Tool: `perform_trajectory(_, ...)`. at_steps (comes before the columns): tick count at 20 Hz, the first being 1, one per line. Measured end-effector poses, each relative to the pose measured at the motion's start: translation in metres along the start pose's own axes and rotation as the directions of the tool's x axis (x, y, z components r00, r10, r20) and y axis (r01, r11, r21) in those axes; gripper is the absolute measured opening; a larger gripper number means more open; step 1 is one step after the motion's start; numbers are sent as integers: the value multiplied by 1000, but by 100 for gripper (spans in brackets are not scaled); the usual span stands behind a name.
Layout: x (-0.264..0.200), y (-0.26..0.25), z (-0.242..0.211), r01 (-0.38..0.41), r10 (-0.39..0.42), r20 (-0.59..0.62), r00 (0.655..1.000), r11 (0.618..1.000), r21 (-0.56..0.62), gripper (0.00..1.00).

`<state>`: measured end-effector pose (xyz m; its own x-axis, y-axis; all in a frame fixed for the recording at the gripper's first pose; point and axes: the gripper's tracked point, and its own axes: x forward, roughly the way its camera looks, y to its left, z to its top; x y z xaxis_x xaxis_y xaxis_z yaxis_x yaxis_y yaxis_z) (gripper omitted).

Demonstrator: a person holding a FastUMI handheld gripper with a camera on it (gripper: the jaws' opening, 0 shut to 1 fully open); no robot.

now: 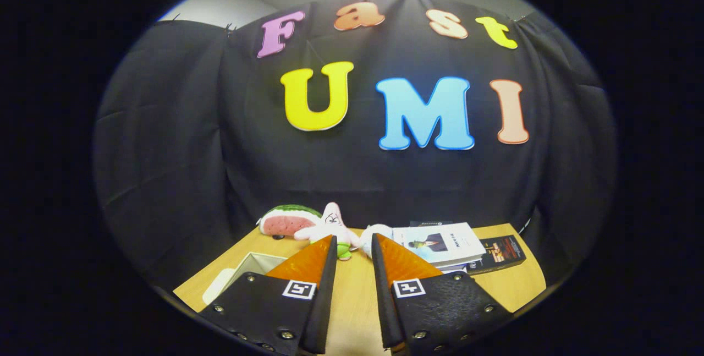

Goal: Open the storage box then place both shoes into the box .Put the left shoe in first, then the right shoe, with the right side of both shoes facing outward in a uniform manner.

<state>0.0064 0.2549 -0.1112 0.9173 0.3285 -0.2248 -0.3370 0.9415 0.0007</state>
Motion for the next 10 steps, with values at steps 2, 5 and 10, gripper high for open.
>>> perform_trajectory(2,-13,-22,10,32,-31,54,998,999,-13,37)
perform_trajectory(5,-25,-38,12,49,-47,71,996,999,-24,37)
perform_trajectory(10,-40,-60,26,86,-86,153,984,996,12,99)
